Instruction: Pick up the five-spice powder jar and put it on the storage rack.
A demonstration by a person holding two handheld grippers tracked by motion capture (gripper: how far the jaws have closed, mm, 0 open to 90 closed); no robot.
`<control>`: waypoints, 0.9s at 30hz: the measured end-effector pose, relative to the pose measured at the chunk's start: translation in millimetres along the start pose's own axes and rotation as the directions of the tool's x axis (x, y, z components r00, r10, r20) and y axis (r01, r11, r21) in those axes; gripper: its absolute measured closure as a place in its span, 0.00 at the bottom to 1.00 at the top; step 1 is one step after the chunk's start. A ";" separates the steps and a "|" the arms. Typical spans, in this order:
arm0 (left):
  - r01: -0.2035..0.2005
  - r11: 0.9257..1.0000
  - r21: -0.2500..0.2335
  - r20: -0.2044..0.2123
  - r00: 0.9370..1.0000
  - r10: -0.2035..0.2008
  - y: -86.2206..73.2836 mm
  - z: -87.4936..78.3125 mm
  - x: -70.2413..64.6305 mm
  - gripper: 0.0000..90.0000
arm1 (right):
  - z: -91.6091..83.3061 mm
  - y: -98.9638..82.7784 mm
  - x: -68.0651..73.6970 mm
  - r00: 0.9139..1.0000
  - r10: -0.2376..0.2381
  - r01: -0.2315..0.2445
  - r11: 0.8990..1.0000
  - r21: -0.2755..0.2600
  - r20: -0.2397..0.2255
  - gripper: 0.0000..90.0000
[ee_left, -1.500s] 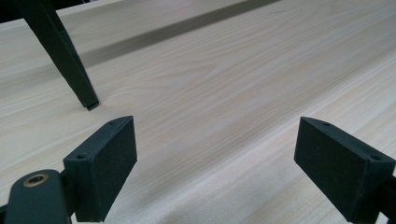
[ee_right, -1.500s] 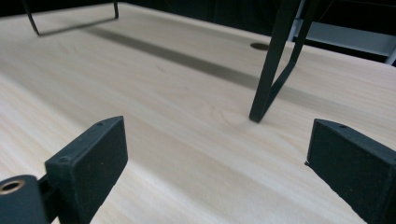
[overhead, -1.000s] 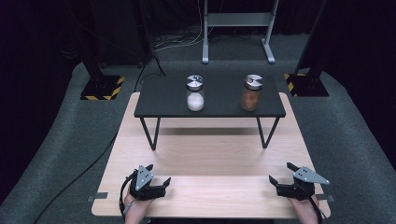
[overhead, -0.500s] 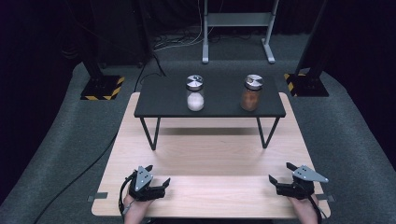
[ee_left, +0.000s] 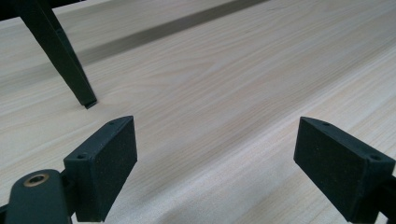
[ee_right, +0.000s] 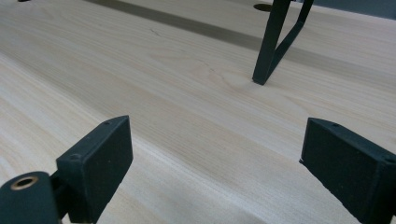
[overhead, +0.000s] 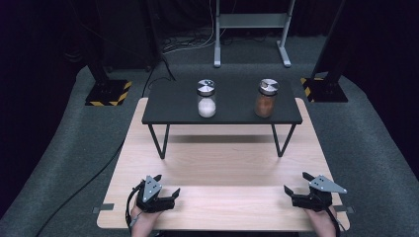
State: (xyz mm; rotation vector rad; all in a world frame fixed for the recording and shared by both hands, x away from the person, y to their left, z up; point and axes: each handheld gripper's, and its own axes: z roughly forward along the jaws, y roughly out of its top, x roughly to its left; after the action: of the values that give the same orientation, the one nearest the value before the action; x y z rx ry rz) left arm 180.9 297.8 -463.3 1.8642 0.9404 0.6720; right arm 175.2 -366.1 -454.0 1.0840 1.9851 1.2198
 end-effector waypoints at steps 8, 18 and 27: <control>-0.002 1.000 0.000 -0.002 1.000 0.002 0.3 0.8 -0.1 0.14 | 0.5 1.0 -1.6 1.000 0.007 -0.007 1.000 0.006 -0.007 0.09; -0.007 1.000 0.006 0.001 1.000 0.007 1.3 1.0 0.7 0.14 | -0.1 1.7 0.0 1.000 0.007 -0.007 1.000 0.012 -0.007 0.12; -0.012 1.000 0.010 0.000 1.000 0.012 2.7 2.8 0.6 0.14 | -1.3 1.6 -0.2 1.000 0.008 -0.007 1.000 0.016 -0.008 0.12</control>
State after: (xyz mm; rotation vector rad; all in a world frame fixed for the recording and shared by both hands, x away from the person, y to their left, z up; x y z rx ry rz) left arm 184.3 296.1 -462.1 1.8793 0.9351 0.6756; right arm 174.8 -366.4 -452.1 1.0972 2.0016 1.2155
